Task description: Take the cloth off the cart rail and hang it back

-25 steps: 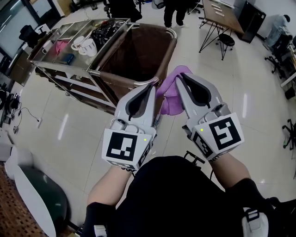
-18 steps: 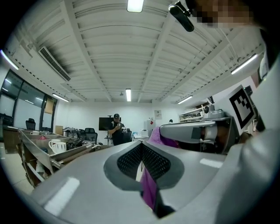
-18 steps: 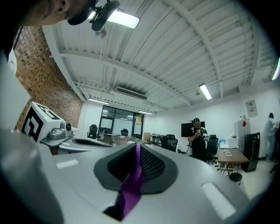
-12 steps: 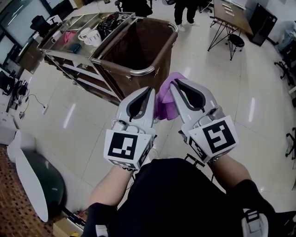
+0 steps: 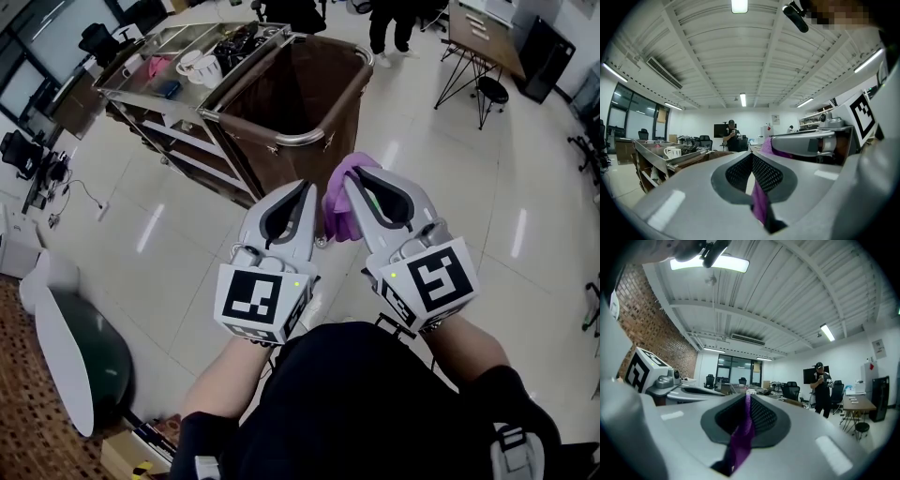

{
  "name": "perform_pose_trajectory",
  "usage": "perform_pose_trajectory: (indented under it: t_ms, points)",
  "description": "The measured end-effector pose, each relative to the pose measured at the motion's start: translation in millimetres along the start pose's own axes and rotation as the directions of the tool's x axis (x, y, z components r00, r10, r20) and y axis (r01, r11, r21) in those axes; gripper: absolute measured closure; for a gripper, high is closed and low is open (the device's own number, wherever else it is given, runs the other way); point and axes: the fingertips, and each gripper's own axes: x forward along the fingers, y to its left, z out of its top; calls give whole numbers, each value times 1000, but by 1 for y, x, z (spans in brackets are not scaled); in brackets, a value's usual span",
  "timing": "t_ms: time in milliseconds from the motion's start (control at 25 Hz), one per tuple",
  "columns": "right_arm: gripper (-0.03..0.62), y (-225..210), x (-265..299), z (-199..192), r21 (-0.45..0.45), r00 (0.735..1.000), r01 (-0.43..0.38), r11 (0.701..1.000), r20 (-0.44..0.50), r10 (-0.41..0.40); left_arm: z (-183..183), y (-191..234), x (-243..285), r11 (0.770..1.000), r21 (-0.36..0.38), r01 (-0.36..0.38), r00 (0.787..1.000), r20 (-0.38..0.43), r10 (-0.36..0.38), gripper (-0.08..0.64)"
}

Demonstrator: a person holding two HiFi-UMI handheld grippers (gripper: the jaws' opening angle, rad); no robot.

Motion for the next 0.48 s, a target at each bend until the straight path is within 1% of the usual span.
perform_pose_trajectory:
  t_ms: [360, 480]
  points:
    - [561, 19, 6, 8, -5, 1000, 6, 1000, 0, -6, 8, 4, -13, 999, 15, 30, 1000, 0, -30, 561]
    - [561, 23, 7, 9, -5, 1000, 5, 1000, 1, -5, 8, 6, -18, 1000, 5, 30, 1000, 4, -30, 561]
